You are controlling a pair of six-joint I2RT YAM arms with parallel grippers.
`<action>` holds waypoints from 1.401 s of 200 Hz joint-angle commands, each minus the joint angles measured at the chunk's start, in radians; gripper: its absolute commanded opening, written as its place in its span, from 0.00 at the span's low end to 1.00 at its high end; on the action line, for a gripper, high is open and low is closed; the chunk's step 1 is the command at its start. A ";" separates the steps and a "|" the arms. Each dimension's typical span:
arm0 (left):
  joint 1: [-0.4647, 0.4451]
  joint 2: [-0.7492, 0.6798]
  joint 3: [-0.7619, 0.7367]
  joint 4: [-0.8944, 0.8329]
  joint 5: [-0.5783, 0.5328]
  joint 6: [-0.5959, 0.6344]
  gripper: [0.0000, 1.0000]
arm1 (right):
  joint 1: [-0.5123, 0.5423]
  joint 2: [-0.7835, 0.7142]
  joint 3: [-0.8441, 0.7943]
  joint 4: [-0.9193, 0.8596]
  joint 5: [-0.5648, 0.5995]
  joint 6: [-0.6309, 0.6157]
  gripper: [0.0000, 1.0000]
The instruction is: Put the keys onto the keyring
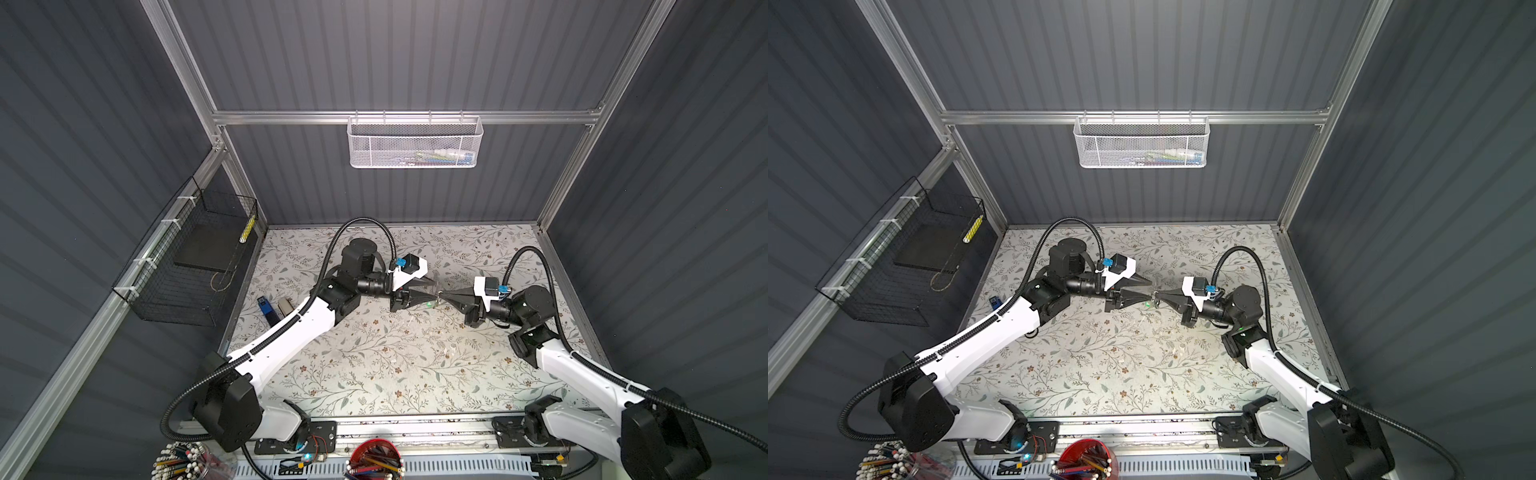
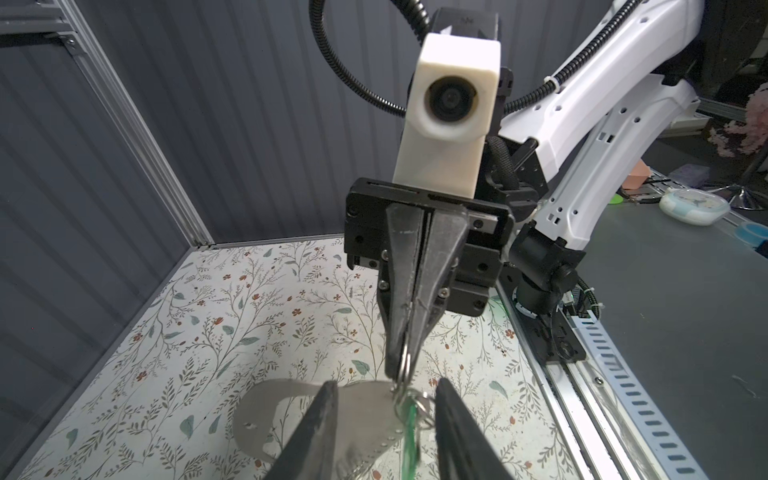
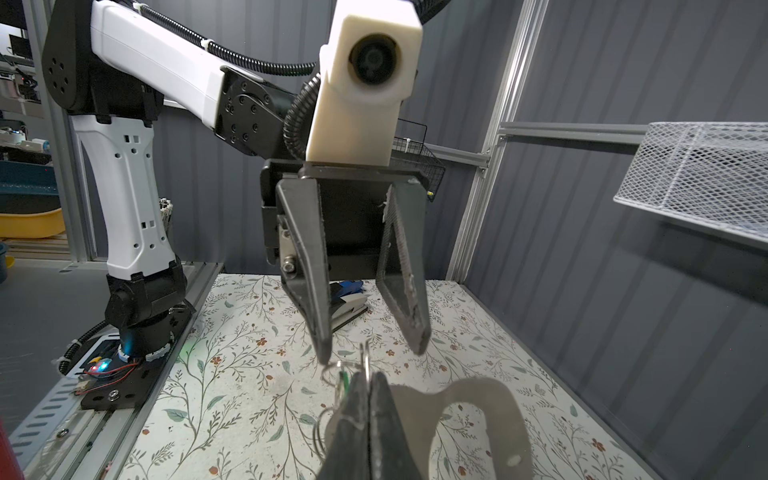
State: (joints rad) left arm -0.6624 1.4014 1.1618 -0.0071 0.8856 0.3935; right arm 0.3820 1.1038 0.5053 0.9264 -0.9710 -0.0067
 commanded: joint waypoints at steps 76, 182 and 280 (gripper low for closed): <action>-0.008 0.044 0.059 -0.043 0.042 0.041 0.09 | 0.004 0.009 0.040 0.020 -0.048 0.012 0.00; -0.089 0.158 0.413 -0.684 -0.201 0.350 0.00 | 0.007 -0.165 0.231 -0.821 0.197 -0.453 0.29; -0.120 0.217 0.538 -0.822 -0.273 0.401 0.00 | 0.009 -0.155 0.313 -1.054 0.157 -0.576 0.20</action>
State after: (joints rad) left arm -0.7746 1.6070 1.6505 -0.7788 0.6128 0.7597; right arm 0.3870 0.9417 0.7788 -0.0551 -0.7902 -0.5438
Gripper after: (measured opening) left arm 0.048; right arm 0.222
